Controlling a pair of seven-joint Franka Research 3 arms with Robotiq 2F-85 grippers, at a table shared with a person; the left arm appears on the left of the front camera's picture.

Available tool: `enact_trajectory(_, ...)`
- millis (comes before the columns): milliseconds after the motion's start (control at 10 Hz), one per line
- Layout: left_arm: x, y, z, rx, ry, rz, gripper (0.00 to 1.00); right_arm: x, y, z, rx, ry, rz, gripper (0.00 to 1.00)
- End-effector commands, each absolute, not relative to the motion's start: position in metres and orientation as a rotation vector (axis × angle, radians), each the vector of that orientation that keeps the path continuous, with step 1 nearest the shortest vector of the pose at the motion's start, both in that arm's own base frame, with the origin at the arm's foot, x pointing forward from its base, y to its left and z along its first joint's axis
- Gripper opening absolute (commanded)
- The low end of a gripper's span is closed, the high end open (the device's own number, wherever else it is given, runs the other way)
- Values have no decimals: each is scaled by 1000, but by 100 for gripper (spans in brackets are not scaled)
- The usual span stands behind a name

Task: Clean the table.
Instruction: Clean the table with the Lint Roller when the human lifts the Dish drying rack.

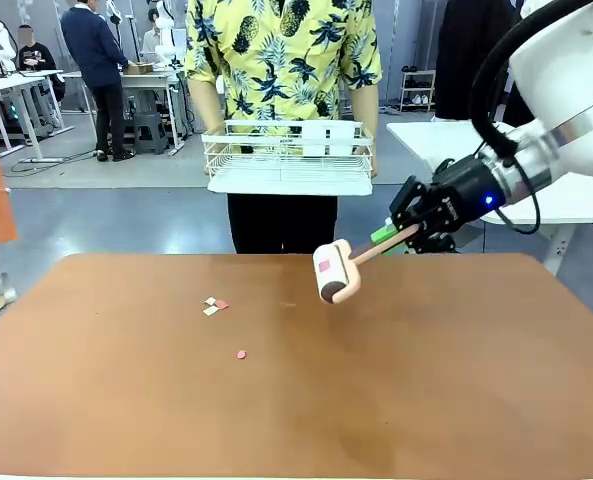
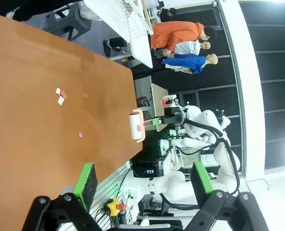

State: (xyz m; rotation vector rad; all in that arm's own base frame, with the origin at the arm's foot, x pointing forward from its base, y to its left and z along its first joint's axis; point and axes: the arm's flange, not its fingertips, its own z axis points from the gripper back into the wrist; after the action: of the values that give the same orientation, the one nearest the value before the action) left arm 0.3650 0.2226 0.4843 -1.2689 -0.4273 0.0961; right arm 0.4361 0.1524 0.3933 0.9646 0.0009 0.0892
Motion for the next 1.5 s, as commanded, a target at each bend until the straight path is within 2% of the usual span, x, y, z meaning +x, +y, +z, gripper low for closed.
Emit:
enact_trajectory(0,363,224,487,-1277,-437,92,100,439,148,402,969,-12,74,21)
enact_trajectory(400,363,224,487,-1277,-437,92,100,439,148,402,969,-12,74,21)
enact_trajectory(900,363,224,487,-1277,-437,92,100,443,144,362,1050,-74,14,21)
enact_trajectory(1400,363,224,487,-1277,-437,92,100,495,209,343,965,-14,105,21)
